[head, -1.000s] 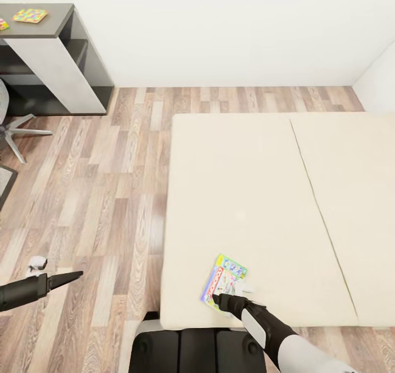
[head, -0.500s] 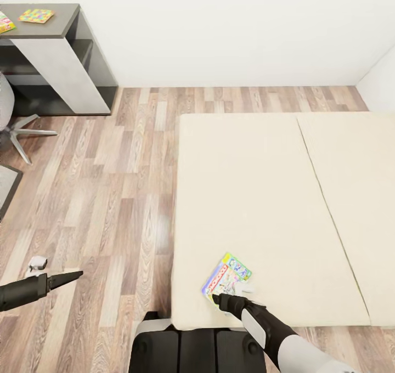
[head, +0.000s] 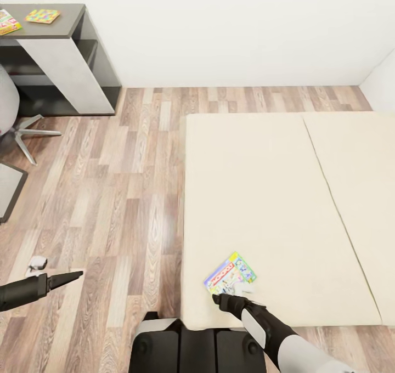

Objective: Put all the toys in the child's room - the three board games (two on the bed and one on the table), the two jigsaw puzzles on the table, and the tennis ball on the table - inside the toy box on the table in the child's room.

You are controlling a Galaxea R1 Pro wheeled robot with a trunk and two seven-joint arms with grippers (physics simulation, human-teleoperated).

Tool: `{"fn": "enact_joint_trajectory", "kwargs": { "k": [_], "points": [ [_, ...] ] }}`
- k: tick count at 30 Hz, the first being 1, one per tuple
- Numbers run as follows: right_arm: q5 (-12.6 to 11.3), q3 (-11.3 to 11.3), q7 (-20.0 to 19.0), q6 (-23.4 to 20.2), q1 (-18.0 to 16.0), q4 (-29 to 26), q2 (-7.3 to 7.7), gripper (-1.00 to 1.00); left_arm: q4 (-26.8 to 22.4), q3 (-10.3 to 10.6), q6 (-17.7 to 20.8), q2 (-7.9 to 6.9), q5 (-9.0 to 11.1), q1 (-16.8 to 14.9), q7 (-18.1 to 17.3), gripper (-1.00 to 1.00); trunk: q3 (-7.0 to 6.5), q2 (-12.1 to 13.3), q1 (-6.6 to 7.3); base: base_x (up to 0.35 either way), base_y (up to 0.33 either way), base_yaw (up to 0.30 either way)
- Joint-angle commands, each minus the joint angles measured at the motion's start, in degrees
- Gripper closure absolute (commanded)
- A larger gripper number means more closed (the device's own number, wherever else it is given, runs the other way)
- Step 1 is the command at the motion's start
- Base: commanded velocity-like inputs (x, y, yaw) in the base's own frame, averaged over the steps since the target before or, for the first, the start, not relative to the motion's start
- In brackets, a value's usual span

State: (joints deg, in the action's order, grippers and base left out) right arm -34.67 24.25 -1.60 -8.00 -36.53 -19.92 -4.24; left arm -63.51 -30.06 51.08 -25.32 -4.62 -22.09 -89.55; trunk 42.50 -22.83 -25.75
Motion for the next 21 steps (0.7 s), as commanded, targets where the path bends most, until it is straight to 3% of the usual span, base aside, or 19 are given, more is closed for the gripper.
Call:
{"fn": "enact_joint_trajectory", "kwargs": {
  "k": [1,21],
  "points": [
    [-0.2,0.2,0.0,-0.2,0.0,0.0,0.02,-1.00,0.0,-0.1,0.6,0.01,-0.5,0.0,-0.5,-1.00,0.06,-0.1,-0.03,0.000,0.115,0.000],
    [-0.2,0.2,0.0,-0.2,0.0,0.0,-0.05,-1.00,0.0,-0.1,0.6,0.01,-0.5,0.0,-0.5,-1.00,0.06,-0.1,-0.03,-0.005,0.018,0.000]
  ]
}}
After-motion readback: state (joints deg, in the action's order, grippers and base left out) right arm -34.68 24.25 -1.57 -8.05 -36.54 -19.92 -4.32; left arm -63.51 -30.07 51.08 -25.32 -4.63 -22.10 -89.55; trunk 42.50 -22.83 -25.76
